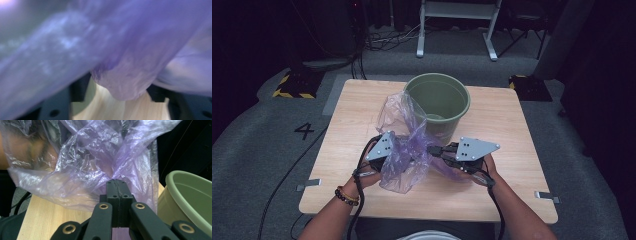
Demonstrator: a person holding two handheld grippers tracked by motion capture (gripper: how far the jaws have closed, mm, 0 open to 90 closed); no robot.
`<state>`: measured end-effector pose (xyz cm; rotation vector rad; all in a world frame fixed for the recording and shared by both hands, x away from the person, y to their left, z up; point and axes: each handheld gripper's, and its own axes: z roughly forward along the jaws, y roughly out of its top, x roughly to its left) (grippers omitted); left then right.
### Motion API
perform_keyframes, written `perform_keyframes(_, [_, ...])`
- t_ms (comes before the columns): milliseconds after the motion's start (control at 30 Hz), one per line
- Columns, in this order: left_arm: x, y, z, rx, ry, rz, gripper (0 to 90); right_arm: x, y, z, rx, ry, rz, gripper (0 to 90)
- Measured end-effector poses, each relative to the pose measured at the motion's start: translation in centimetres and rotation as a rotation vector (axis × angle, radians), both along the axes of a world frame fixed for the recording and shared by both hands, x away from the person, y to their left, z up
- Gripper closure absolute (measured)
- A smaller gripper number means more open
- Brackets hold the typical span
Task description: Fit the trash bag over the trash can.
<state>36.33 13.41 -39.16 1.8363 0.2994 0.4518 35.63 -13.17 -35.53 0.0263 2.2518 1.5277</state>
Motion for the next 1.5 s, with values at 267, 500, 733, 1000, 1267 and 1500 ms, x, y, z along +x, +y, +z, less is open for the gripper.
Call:
perform_keyframes(267, [-0.4, -0.5, 0.5, 0.016, -0.071, 0.038, 87.1, -0.3, -0.1, -0.1, 0.022, 0.006, 0.007, 89.8])
perform_keyframes(500, [-0.5, -0.3, 0.8, 0.0, -0.088, 0.059, 89.6, -0.5, -0.9, -0.4, 0.045, 0.024, -0.006, 78.7])
perform_keyframes(733, [-0.6, 0.4, 1.0, -0.012, -0.102, 0.086, 89.6, -0.8, -2.4, -1.0, 0.054, 0.032, -0.065, 61.0])
perform_keyframes(1000, [-0.6, 1.4, 1.3, -0.047, -0.108, 0.107, 89.7, -0.1, -6.1, -4.7, 0.007, 0.104, -0.258, 32.4])
perform_keyframes(1267, [-0.5, 1.6, 1.3, -0.079, -0.116, 0.125, 89.7, 2.9, -6.8, -10.0, -0.107, 0.22, -0.38, 24.6])
perform_keyframes(1500, [-0.4, 2.2, 1.4, -0.078, -0.115, 0.128, 89.7, 4.5, -5.5, -12.2, -0.179, 0.266, -0.388, 27.8])
